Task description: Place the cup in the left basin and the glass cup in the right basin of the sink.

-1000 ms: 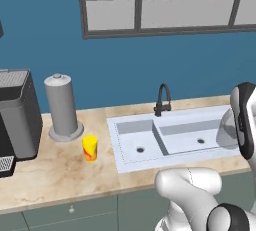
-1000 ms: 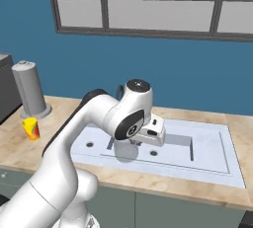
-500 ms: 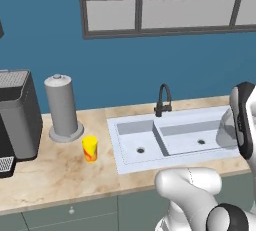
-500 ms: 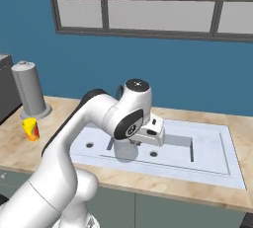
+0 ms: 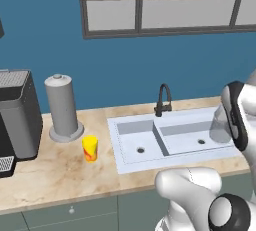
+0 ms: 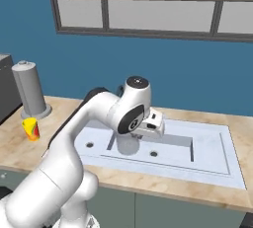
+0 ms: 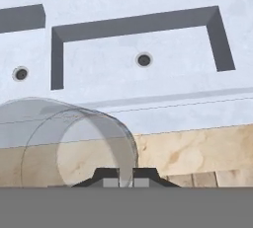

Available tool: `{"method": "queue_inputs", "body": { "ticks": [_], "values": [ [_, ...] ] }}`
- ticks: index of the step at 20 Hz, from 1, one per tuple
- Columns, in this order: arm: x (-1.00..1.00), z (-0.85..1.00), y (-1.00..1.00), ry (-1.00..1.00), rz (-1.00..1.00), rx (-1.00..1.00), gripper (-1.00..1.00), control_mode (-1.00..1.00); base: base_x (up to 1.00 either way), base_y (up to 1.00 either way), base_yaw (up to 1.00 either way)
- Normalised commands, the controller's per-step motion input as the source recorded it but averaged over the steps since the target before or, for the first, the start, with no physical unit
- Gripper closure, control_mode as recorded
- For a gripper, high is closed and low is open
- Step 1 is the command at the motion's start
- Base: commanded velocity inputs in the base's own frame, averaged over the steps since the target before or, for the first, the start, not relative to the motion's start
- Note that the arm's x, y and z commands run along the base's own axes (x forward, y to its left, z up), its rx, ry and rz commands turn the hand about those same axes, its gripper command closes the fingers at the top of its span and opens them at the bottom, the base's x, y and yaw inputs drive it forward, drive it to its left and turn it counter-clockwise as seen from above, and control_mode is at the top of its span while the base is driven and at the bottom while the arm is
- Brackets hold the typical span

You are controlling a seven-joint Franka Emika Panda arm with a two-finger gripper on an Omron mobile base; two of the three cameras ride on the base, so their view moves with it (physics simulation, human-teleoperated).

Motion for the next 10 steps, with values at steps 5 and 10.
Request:
{"method": "queue_inputs", "body": {
  "ticks": [5, 10],
  "values": [
    [0.73, -0.19, 0.03, 0.00, 0.00, -0.03, 1.00, -1.00, 0.00, 0.00, 0.00],
    [0.71, -0.27, 0.02, 0.00, 0.00, -0.04, 1.00, -1.00, 0.00, 0.00, 0.00]
  ]
}}
